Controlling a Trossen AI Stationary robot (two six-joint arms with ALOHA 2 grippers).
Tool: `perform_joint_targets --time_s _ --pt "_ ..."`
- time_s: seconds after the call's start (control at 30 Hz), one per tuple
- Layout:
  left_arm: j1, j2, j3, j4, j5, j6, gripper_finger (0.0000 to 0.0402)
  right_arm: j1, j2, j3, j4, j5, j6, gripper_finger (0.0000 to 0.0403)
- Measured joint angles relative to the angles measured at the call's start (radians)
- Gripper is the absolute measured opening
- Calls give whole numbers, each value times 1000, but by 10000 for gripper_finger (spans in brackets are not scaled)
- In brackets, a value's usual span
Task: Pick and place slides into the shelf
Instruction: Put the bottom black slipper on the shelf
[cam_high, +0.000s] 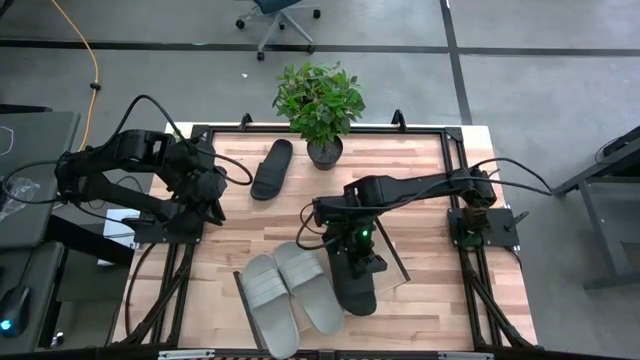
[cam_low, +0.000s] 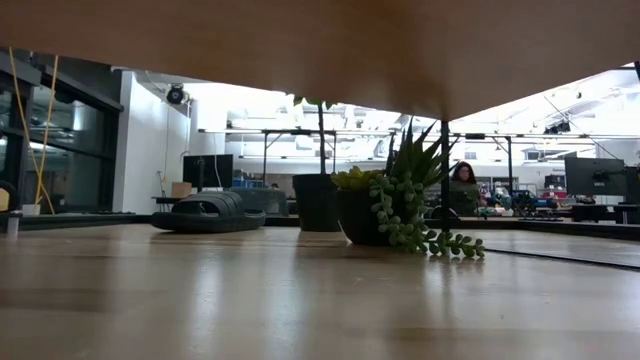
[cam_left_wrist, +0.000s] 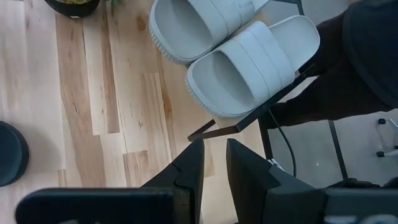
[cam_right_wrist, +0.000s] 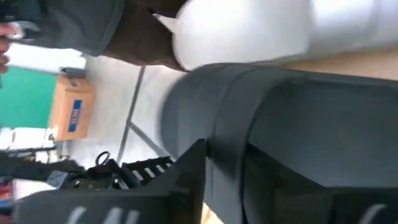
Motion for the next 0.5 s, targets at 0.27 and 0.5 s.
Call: perform_joint_targets --time_s 0.27,0.5 --pt "0 0 0 0 -3 3 58 -8 0 0 -3 39 18 119" --pt "0 0 0 24 -15 3 58 -16 0 0 7 102 37 119"
